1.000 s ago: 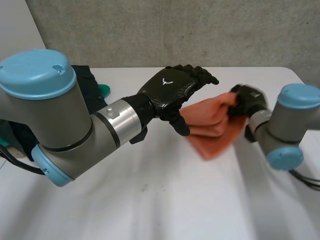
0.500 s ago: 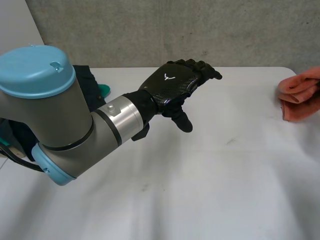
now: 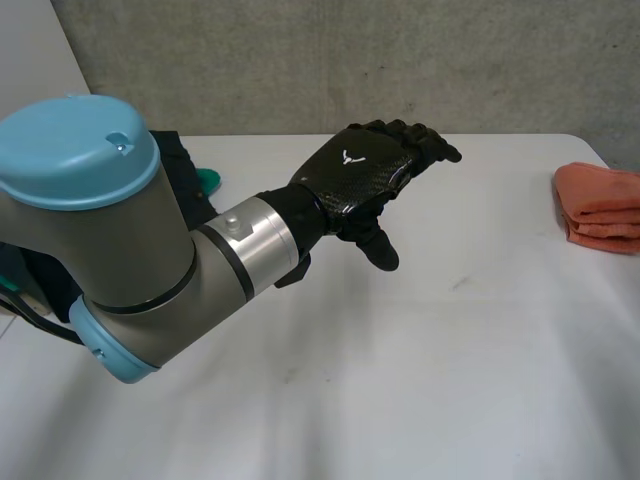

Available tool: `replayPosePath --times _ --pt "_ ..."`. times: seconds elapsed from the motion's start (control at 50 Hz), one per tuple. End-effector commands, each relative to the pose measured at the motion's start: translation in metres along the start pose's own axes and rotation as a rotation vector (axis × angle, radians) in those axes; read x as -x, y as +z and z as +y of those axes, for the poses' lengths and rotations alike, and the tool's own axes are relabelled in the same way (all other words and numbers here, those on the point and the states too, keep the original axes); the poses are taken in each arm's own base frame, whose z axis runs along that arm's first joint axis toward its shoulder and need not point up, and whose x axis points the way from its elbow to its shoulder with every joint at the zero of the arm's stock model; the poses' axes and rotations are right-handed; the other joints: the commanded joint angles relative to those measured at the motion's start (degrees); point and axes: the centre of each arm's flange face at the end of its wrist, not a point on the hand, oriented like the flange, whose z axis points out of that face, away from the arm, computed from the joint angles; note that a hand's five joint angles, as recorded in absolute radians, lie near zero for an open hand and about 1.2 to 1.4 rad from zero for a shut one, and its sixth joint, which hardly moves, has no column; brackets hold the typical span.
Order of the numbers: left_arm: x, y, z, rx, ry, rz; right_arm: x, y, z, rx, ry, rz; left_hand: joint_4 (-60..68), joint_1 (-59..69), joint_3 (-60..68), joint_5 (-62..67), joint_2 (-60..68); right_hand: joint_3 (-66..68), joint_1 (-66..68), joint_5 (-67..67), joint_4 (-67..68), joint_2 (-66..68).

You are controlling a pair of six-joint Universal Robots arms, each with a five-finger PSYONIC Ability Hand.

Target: Fold the laundry.

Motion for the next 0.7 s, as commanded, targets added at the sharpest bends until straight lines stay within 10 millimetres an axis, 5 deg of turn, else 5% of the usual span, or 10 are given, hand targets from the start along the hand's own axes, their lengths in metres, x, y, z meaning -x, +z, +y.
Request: replayPosePath --times 0.02,0.12,0.2,0.28,0.34,0.44,0.52,0.6,0.66,0.7 --pt "0.004 -0.006 -0.019 -0.044 0.019 -0.039 0.010 -0.039 -0.060 -0.138 -0.175 -0.076 3.42 2.39 2.88 3.84 3.20 -2.41 -3.09 -2.77 -2.51 -2.60" --pt "0.020 -0.010 -0.035 -0.081 0.041 -0.153 0.060 -0.094 -0.082 -0.279 -0.223 -0.301 2.92 1.89 2.38 3.34 2.70 -2.41 -3.09 -2.77 -2.51 -2.60" --pt "0.062 -0.021 -0.055 -0.128 0.075 -0.346 0.102 -0.151 -0.077 -0.322 -0.285 -0.509 1.91 0.88 1.37 2.33 1.69 -2.41 -3.09 -2.77 -2.51 -2.60" --pt "0.143 -0.048 -0.063 -0.136 0.126 -0.596 0.120 -0.213 -0.076 -0.344 -0.378 -0.676 1.91 0.88 1.37 2.33 1.69 -2.41 -3.09 -2.77 -2.51 -2.60" --pt "0.182 -0.063 -0.052 -0.090 0.179 -0.695 0.122 -0.253 -0.072 -0.359 -0.461 -0.759 2.24 1.21 1.70 2.66 2.02 -2.41 -3.09 -2.77 -2.51 -2.60" --pt "0.261 -0.083 0.016 0.163 0.424 -0.834 0.123 -0.295 -0.058 -0.352 -0.537 -0.828 2.58 1.55 2.04 3.00 2.36 -2.41 -3.09 -2.77 -2.51 -2.60" --pt "0.302 -0.090 0.069 0.319 0.596 -0.862 0.121 -0.312 -0.043 -0.306 -0.543 -0.866 2.08 1.05 1.54 2.50 1.86 -2.41 -3.09 -2.77 -2.51 -2.60" --pt "0.323 -0.094 0.126 0.444 0.629 -0.842 0.120 -0.318 -0.032 -0.263 -0.541 -0.885 1.91 0.88 1.37 2.33 1.69 -2.41 -3.09 -2.77 -2.51 -2.60" --pt "0.326 -0.094 0.142 0.469 0.617 -0.832 0.118 -0.318 -0.026 -0.241 -0.542 -0.886 5.25 4.22 4.71 5.67 5.03 -2.41 -3.09 -2.77 -2.51 -2.60" --pt "0.323 -0.092 0.143 0.461 0.610 -0.817 0.117 -0.316 -0.025 -0.236 -0.542 -0.880 31.73 30.69 31.19 32.15 31.50 -2.41 -3.09 -2.77 -2.51 -2.60"
